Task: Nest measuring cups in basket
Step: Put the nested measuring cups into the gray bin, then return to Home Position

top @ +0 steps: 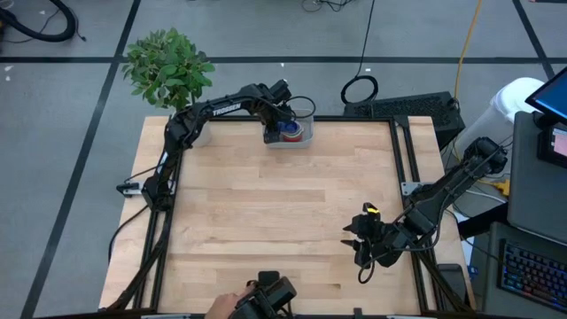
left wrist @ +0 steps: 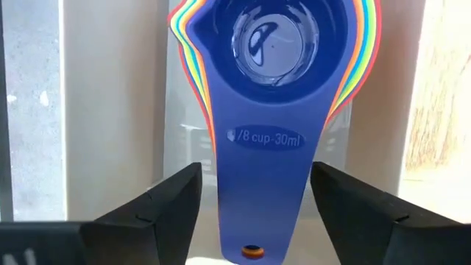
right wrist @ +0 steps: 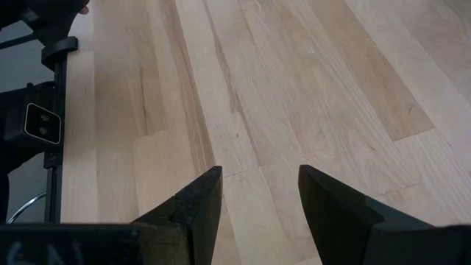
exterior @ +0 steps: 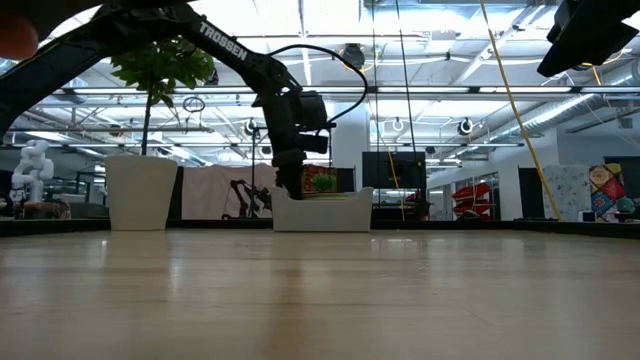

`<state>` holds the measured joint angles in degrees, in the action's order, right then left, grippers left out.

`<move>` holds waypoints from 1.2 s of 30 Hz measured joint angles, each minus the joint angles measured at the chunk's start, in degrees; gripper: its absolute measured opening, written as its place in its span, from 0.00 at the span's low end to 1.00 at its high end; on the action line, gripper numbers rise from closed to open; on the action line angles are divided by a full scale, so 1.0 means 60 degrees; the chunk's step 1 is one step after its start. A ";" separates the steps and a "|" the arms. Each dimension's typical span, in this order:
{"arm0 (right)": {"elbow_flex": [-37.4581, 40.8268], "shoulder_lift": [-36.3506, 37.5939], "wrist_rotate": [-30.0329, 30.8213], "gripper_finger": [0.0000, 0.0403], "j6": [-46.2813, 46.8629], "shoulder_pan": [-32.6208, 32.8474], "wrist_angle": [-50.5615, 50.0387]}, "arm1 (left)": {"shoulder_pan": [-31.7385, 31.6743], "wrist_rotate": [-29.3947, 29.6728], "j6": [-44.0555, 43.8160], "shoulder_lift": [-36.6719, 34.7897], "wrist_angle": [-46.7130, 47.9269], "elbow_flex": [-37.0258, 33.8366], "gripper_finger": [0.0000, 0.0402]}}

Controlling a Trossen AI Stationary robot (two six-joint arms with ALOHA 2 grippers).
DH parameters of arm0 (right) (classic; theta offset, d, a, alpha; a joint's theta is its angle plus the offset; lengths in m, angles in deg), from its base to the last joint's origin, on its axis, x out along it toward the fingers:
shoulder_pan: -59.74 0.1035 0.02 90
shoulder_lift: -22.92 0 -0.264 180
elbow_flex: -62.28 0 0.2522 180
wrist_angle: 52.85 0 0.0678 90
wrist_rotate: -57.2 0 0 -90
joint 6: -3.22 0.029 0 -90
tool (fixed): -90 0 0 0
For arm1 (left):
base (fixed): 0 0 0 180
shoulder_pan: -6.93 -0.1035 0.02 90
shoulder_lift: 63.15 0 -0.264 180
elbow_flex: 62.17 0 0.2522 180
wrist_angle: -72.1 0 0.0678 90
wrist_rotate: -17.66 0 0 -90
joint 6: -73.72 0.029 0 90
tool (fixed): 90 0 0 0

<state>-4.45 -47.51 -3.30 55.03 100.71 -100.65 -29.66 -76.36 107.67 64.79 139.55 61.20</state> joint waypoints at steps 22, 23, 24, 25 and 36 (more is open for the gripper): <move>0.0000 0.0579 0.1542 0.42 -0.1387 0.0003 -0.0244 | 0.0368 0.0143 0.0067 -0.2631 0.0317 0.0004 0.62; 0.0000 0.0876 0.1756 0.42 -0.1574 0.0003 -0.0277 | 0.0371 -0.0077 -0.0020 -0.3023 0.0315 0.0004 0.61; 0.0000 0.1206 0.1948 0.42 -0.1748 0.0003 -0.0320 | 0.0368 -0.0371 -0.0134 -0.3438 0.0316 0.0004 0.60; 0.0000 0.1580 0.2107 0.42 -0.1937 0.0006 -0.0357 | 0.0337 -0.0761 -0.0292 -0.3859 0.0308 0.0004 0.59; 0.0565 0.5014 0.2801 0.42 -0.4021 0.0044 -0.0516 | 0.0636 -0.3105 -0.1401 -0.8067 0.1159 -0.1605 0.44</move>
<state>-1.06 -17.42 13.50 30.91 100.98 -103.75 -25.85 -95.00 99.27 16.38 146.51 51.56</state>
